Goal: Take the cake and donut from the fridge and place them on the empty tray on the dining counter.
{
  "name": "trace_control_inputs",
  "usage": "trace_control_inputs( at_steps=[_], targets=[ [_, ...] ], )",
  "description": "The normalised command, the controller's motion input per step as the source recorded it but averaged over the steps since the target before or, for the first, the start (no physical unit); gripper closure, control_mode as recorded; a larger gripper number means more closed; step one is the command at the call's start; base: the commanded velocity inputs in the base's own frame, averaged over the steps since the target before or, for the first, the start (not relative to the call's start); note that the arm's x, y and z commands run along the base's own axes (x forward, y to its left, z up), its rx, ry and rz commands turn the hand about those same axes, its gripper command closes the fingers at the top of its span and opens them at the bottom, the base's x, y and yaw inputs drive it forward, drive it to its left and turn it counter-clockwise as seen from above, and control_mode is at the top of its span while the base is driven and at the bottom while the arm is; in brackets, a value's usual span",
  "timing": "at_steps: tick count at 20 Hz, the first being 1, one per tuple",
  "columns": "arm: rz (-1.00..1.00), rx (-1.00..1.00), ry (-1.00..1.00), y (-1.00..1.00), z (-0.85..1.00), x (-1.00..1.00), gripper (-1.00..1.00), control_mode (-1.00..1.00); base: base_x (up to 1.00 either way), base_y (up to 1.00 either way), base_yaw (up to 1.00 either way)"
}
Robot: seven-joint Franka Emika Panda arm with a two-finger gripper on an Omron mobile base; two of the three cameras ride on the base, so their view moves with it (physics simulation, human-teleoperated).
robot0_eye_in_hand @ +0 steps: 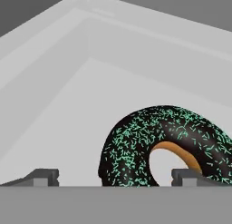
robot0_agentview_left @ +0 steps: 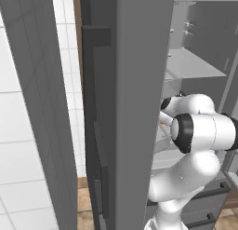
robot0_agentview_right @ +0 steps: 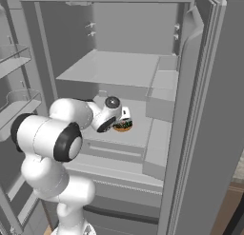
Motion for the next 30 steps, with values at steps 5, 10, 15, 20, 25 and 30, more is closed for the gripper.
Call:
trace_control_inputs(
  at_steps=[5, 10, 15, 20, 25, 30],
  targets=[
    [-0.04, 0.0, 0.0, 0.0, -0.12, -0.04, -1.0, -1.0, 0.0, 0.0, 0.0],
    [0.0, 0.0, 0.0, 0.0, -0.22, 0.22, -1.0, -1.0, 0.0, 0.0, 0.0],
    [0.0, -0.01, 0.01, 0.0, -0.7, 0.05, -1.0, -1.0, 0.0, 0.0, 0.0],
    [0.0, -0.03, 0.01, 0.08, -0.8, 0.05, 1.0, -1.0, 0.0, 0.0, 0.0],
    [0.0, 0.0, 0.0, 0.0, -0.02, 0.0, 1.0, -1.0, 0.0, 0.0, 0.0],
    [0.08, 0.0, -0.01, -0.3, -0.04, -0.49, 1.0, -1.0, 0.0, 0.0, 0.0]
  ],
)
